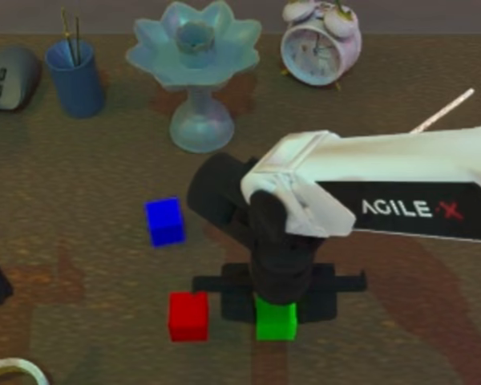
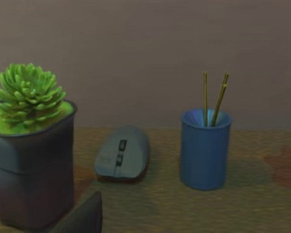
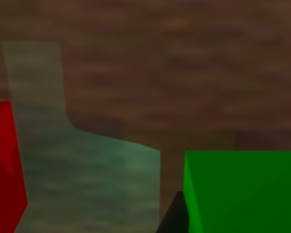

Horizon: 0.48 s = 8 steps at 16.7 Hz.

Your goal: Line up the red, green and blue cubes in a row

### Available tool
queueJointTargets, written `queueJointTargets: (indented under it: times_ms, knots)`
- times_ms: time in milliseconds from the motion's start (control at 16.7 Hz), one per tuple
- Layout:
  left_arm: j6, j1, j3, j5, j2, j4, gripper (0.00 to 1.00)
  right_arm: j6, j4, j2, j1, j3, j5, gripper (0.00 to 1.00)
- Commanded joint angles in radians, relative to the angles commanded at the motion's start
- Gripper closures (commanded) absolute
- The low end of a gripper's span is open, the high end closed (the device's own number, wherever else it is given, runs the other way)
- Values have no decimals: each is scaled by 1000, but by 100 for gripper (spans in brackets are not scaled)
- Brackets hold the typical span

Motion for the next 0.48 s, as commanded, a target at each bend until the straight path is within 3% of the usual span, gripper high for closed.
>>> queueJointTargets:
  times_ms: [420, 480]
  knots:
    - [0, 0, 0, 0, 0, 0, 0, 0, 0, 0, 0, 0, 0, 2]
    - [0, 0, 0, 0, 0, 0, 0, 0, 0, 0, 0, 0, 0, 0]
